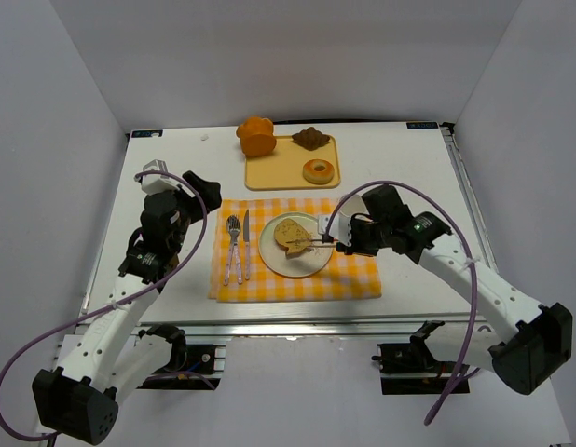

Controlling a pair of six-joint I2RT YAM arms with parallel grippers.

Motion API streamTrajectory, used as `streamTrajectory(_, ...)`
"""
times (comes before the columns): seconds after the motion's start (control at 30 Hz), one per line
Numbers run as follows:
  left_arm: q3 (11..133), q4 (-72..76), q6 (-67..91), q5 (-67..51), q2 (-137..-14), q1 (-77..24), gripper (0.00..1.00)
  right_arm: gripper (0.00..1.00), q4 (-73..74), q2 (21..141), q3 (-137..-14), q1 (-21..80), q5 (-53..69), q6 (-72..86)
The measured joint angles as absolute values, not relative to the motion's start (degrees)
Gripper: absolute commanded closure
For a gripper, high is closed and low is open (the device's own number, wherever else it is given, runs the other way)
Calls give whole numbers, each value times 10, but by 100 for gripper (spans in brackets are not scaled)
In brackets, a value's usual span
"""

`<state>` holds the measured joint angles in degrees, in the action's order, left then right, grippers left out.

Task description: Place the bread

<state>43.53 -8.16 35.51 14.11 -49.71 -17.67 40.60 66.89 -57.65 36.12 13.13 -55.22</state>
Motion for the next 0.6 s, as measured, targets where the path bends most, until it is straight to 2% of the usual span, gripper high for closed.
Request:
streamTrajectory(0.2,435,-64,361,130,-506,-177,2,87,393,666,-633,328,159,-475)
streamTrajectory(0.27,435,-56,362,125,-515,-176,2,100,375,683,-667,280,173,-435)
streamTrajectory(0.47,435,-46,363,110,-538,-174,2,99,256,740,-705,77,193,-279)
streamTrajectory(0.53,435,-43,363,109,-540,-174,2,89,197,748,-675,21,175,-234)
streamTrajectory(0.57,435,-42,364,107,-541,-174,2,76,167,751,-651,-1,162,-212)
streamTrajectory(0.6,435,-41,365,106,-541,-174,2,74,143,756,-626,-18,144,-192)
